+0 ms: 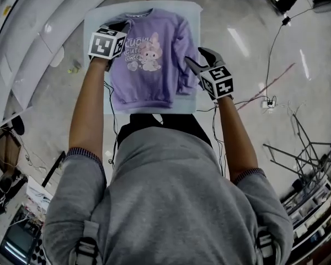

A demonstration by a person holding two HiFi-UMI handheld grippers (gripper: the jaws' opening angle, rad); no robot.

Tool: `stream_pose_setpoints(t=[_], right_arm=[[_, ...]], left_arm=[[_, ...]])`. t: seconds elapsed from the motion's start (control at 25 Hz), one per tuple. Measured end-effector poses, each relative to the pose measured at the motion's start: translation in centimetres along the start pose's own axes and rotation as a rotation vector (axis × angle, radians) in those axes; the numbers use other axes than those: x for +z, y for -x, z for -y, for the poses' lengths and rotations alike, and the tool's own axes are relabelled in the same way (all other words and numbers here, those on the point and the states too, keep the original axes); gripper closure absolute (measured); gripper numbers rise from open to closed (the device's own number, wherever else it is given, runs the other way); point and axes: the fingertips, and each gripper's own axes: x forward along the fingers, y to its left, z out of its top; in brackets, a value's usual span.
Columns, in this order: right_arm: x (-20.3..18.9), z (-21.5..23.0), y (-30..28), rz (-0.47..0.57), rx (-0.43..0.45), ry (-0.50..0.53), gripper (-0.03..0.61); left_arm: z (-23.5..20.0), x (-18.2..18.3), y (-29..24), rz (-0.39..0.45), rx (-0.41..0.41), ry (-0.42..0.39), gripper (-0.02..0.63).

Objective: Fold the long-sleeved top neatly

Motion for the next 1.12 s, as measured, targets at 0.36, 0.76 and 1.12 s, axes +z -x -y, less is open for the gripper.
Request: stream_pose_setpoints(t=[0.36, 0.76, 1.12], right_arm=[[-4.9, 3.2, 0.5, -0.038, 0.001, -0.053, 0.316], [-9.0, 4.7, 1.5, -0.074, -0.013, -0.099, 0.314], [-10.7, 4.0, 2.1, -0.077, -0.027, -0.129, 0.311]], left_arm=[[5.9, -4.1, -11.2, -0.155, -0.049, -0.095, 0.577], [10.9, -6.0, -17.2, -0.19, -0.09, -0.116, 0.574], [12.2, -5.2, -14.9, -0.078, -0.112, 0.001, 0.394]])
